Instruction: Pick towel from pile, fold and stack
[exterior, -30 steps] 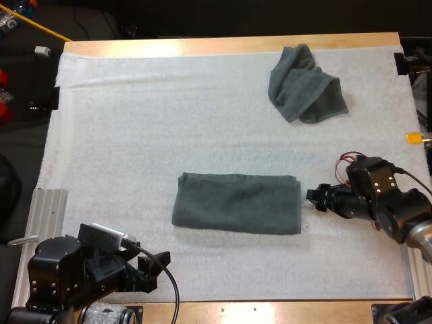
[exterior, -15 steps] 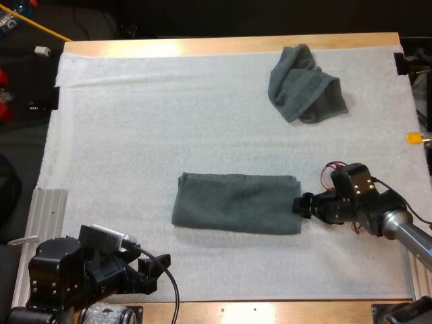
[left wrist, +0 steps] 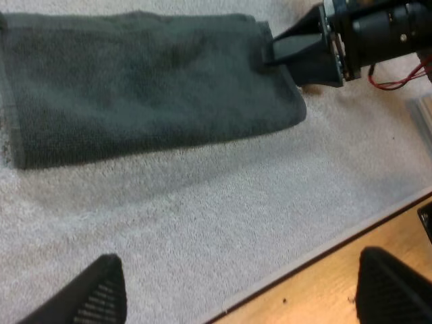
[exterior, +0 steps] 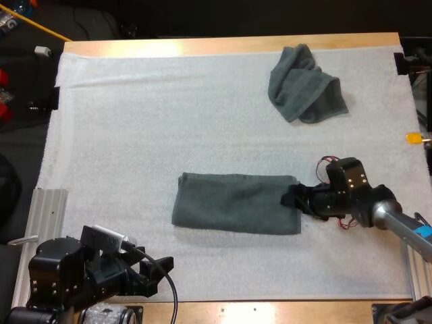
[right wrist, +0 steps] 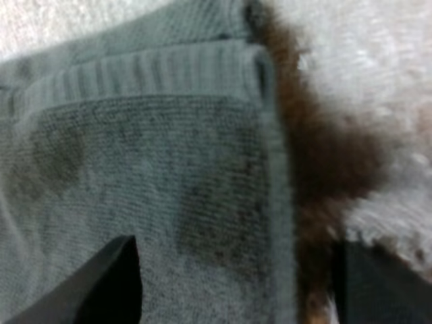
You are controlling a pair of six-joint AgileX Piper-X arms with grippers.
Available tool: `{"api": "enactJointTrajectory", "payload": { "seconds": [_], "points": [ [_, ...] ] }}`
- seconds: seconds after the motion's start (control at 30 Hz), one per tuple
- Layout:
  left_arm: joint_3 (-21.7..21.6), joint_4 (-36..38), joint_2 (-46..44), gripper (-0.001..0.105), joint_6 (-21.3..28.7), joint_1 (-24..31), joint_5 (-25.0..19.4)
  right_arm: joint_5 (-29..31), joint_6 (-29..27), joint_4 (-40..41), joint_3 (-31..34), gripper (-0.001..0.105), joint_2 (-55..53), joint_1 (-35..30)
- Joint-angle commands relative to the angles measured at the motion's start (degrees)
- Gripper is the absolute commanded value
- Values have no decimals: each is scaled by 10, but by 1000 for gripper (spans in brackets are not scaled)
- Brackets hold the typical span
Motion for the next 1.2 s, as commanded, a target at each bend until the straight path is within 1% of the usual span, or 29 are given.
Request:
{"api": "enactJointTrajectory", "payload": {
  "seconds": [0.0,0.17,0.3,0.33,0.43,0.5,0.53,0.6,0.73,0.83,0.93,1.07,1.17],
  "points": [
    [-3,2,-2,69,0,1,4,-20,1,2,5,62,17,6],
    [-3,2,-2,69,0,1,4,-19,28,-6,5,62,27,37],
    [-3,2,-2,69,0,1,6,-12,28,-5,5,61,33,57],
    [-3,2,-2,69,0,1,6,-6,28,-3,5,59,33,57],
    [-3,2,-2,69,0,1,6,3,35,0,5,37,33,56],
    [-3,2,-2,69,0,1,6,3,36,0,5,17,33,55],
    [-3,2,-2,69,0,1,6,4,36,0,5,10,33,55],
    [-3,2,-2,69,0,1,6,13,36,0,5,0,28,55],
    [-3,2,-2,69,0,1,6,39,30,0,5,0,3,55],
    [-3,2,-2,69,0,1,6,74,22,19,0,0,-27,55],
    [-3,2,-2,69,0,1,6,122,-2,67,-16,0,-51,55],
    [-3,2,-2,69,0,1,6,175,-65,156,-51,0,-64,55],
    [-3,2,-2,69,0,1,6,227,-99,231,-80,0,-64,55]
  ]
}}
